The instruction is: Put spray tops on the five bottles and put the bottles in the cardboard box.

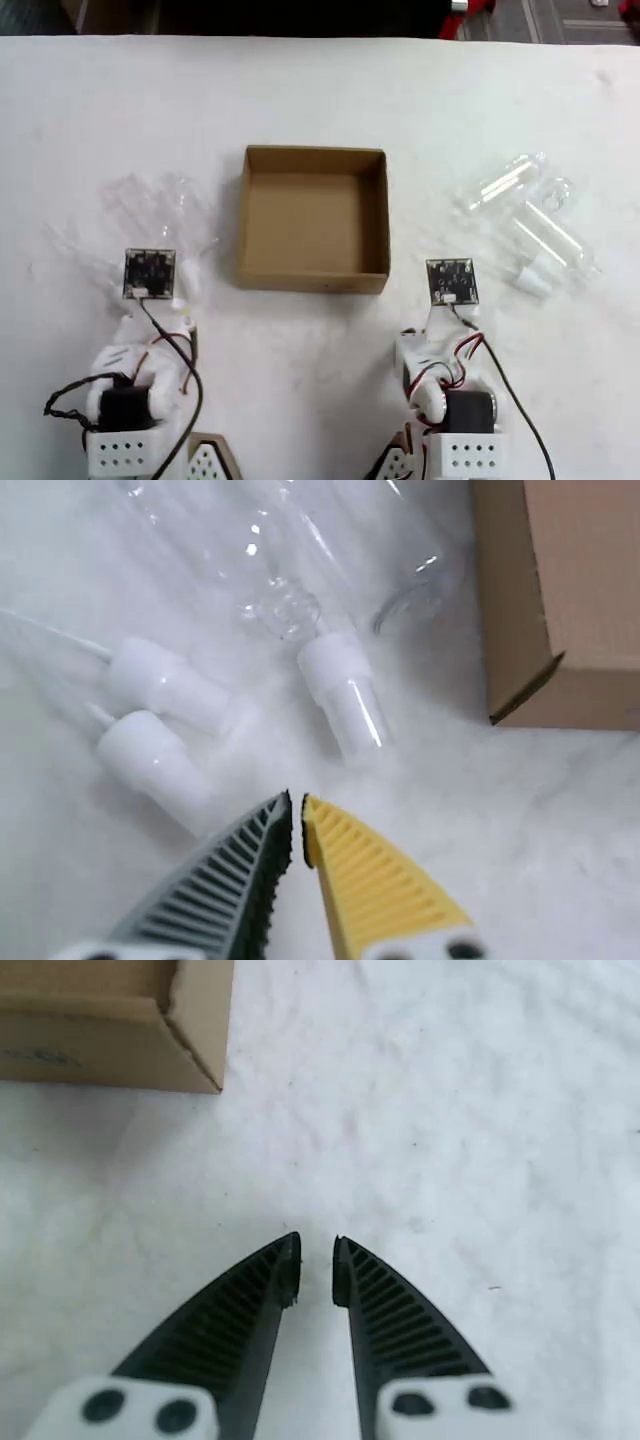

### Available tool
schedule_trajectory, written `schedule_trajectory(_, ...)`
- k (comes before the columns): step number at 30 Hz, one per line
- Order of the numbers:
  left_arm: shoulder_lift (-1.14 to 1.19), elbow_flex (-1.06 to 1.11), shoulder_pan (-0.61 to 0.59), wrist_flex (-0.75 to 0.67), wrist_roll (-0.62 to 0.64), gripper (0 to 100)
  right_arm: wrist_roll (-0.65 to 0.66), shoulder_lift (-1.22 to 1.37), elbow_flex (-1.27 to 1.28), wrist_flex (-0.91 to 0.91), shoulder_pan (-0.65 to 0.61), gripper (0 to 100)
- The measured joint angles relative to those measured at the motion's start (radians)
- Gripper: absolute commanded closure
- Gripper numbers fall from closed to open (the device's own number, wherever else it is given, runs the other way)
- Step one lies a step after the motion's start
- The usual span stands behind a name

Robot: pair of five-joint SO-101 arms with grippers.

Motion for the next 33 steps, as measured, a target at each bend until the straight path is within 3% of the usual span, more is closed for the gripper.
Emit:
schedule_trajectory(12, 0.0, 0.0, -0.14, -0.155, 0.0, 97, 0.0, 0.0, 0.0, 0.0, 0.0, 95.7)
schedule_trajectory(33, 0.0, 0.0, -0.149, -0.157, 0.0, 97, 0.0, 0.0, 0.0, 0.0, 0.0, 95.7)
